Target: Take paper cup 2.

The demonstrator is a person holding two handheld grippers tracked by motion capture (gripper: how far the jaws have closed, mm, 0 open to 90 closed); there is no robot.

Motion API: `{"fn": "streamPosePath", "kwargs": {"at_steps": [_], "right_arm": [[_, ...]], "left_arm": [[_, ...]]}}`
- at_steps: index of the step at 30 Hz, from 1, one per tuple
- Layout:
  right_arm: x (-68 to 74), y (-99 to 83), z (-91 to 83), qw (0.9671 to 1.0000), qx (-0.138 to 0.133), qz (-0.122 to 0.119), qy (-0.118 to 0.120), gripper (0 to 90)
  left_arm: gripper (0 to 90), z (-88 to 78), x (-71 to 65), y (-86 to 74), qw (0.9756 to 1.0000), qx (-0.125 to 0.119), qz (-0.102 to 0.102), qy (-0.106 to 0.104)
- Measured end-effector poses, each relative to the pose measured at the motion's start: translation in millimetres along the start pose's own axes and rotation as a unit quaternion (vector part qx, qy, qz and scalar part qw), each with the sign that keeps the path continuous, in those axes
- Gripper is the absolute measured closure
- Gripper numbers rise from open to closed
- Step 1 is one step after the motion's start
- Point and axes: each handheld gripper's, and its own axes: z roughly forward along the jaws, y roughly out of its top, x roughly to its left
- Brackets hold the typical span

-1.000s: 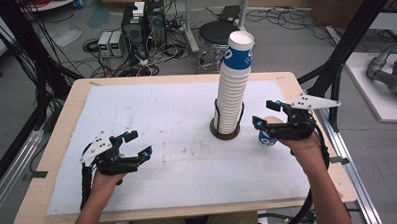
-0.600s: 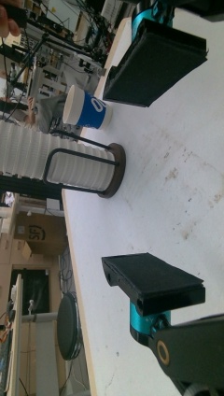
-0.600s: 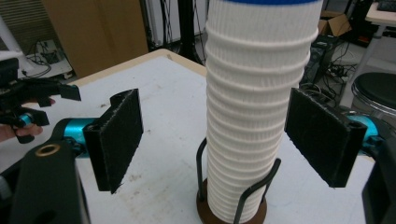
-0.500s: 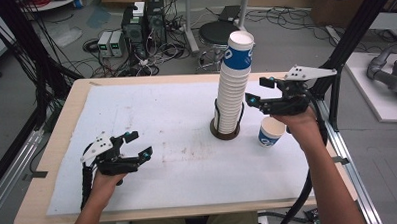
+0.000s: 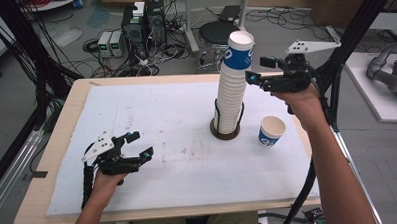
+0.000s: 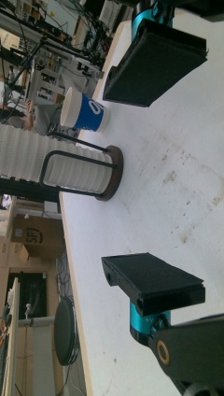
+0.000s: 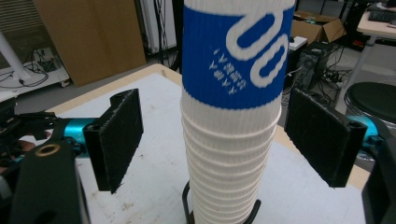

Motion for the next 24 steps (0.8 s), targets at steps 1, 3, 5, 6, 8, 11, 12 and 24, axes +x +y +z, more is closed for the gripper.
{"fn": "streamPosePath", "kwargs": {"at_steps": [1,3,5,6,8,11,12,24], "right_arm": [[-1.1,3.0,1.2,1.0000,0.001,0.001,0.000,19.8],[-3.1,6.8,2.4,1.0000,-0.003,0.005,0.002,19.9],[-5.3,10.8,3.7,0.9999,-0.005,0.010,0.001,19.9],[-6.3,12.8,4.7,0.9999,-0.003,0.011,0.000,19.9],[-8.2,16.3,7.0,0.9999,-0.001,0.013,-0.001,19.9],[-10.1,21.7,9.6,0.9999,0.000,0.014,-0.002,19.8],[-10.4,22.8,10.2,0.9999,-0.001,0.014,-0.001,19.8],[-10.8,41.7,26.1,0.9998,0.007,0.008,-0.016,19.8]], "left_arm": [[17.5,-0.1,0.2,0.0,1.0000,0.000,0.000,0.000],[17.5,-0.3,0.3,0.1,1.0000,0.000,0.000,-0.001],[17.5,-0.3,0.5,0.1,1.0000,0.000,-0.001,0.000],[17.5,-0.2,0.4,0.0,1.0000,-0.001,-0.002,-0.001],[17.5,-0.2,0.5,-0.1,1.0000,-0.001,-0.002,0.000],[17.5,-0.3,0.9,-0.1,1.0000,-0.001,-0.002,0.000],[17.5,-0.3,1.0,-0.1,1.0000,-0.001,-0.002,0.001],[17.5,-0.3,2.3,-0.1,1.0000,0.000,-0.002,0.001]]}}
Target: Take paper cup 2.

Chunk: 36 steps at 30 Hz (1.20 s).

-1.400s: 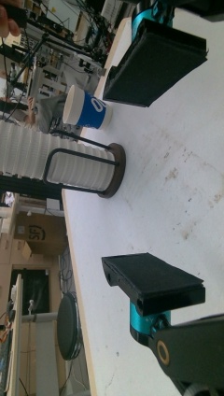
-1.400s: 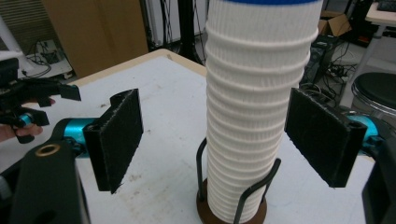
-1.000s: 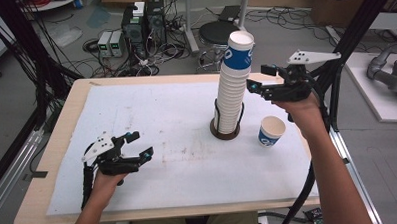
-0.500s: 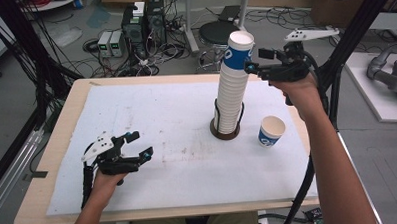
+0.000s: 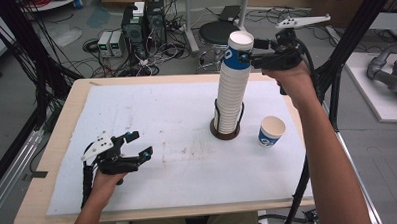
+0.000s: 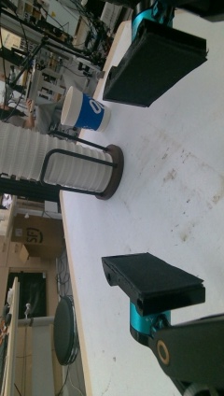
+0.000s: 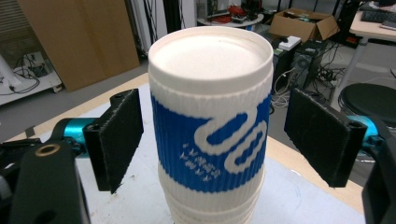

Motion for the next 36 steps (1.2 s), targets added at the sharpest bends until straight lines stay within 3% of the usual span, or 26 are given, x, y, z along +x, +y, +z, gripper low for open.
{"fn": "streamPosePath", "kwargs": {"at_steps": [9,14,20,36], "right_arm": [[0.9,7.2,12.2,1.0000,0.004,-0.004,-0.005,20.2],[1.9,8.5,10.9,0.9999,-0.006,-0.012,-0.002,27.4],[4.0,10.2,9.9,0.9996,-0.007,-0.025,-0.007,28.8],[6.0,14.0,9.8,0.9995,-0.006,-0.029,-0.012,30.4]], "left_arm": [[17.6,-0.7,0.5,0.1,1.0000,0.000,-0.002,0.001],[17.7,-0.6,1.1,0.0,1.0000,0.001,-0.001,0.001],[17.7,-0.6,1.0,0.0,1.0000,0.002,0.000,0.001],[17.8,-0.6,1.3,-0.1,1.0000,0.004,-0.001,0.000]]}}
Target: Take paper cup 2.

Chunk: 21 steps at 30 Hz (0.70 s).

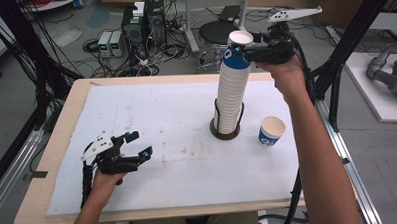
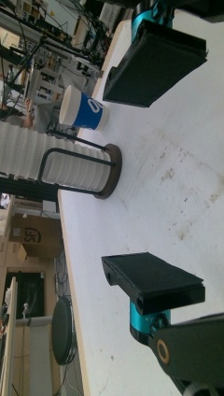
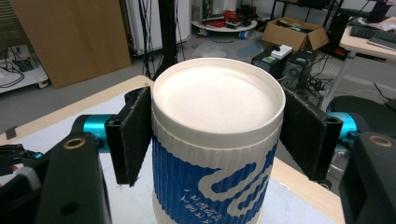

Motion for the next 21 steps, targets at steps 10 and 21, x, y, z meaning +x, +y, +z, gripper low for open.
{"fn": "streamPosePath", "kwargs": {"at_steps": [10,21], "right_arm": [[0.5,0.6,-0.8,1.0000,-0.009,-0.001,-0.001,30.5],[2.0,14.4,-14.3,0.9986,-0.051,0.006,-0.011,31.0]], "left_arm": [[17.8,0.1,0.2,-0.1,1.0000,0.001,-0.001,0.000],[17.8,-0.1,0.3,-0.1,1.0000,0.001,-0.002,0.000]]}}
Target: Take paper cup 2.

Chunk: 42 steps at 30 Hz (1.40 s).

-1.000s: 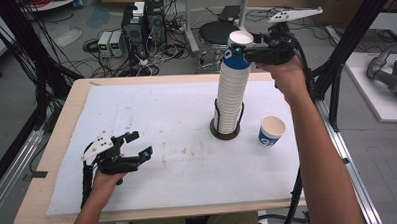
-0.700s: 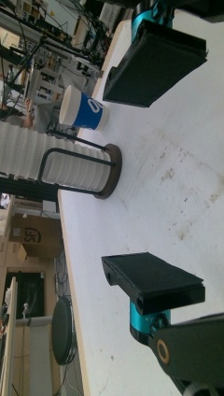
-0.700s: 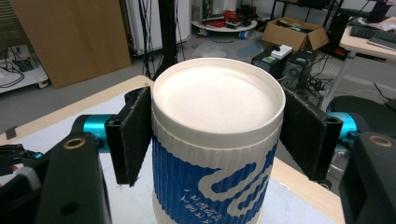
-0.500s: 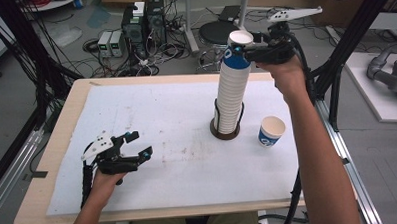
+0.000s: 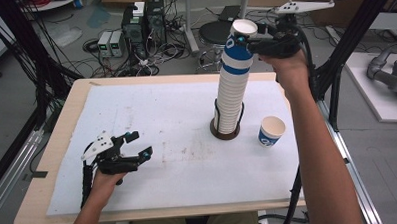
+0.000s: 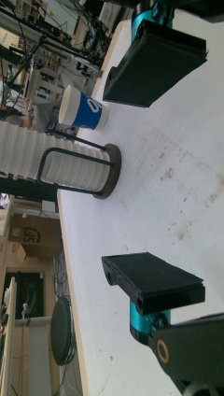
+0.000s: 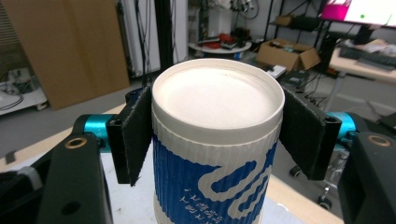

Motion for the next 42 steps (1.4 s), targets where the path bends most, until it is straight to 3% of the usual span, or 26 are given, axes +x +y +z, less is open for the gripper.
{"fn": "streamPosePath", "kwargs": {"at_steps": [14,23,34,40,42], "right_arm": [[5.1,22.4,-28.0,0.9981,-0.060,0.003,-0.012,30.9],[7.5,24.9,-46.9,0.9970,-0.077,-0.003,-0.011,30.9],[3.3,8.4,-80.6,0.9961,-0.088,-0.003,-0.009,30.9],[6.4,-11.8,-98.1,0.9961,-0.088,-0.009,-0.005,30.9],[10.3,-20.6,-103.6,0.9963,-0.083,-0.021,-0.005,30.9]], "left_arm": [[17.8,0.3,-0.4,0.0,1.0000,-0.002,-0.001,-0.003],[17.8,0.5,-0.7,-0.2,1.0000,0.001,-0.001,-0.004],[17.8,2.3,-1.2,-1.1,1.0000,0.000,-0.002,-0.003],[17.8,2.9,-1.8,-1.2,1.0000,0.002,0.000,-0.005],[17.8,2.9,-1.4,-1.6,1.0000,0.003,0.001,-0.005]]}}
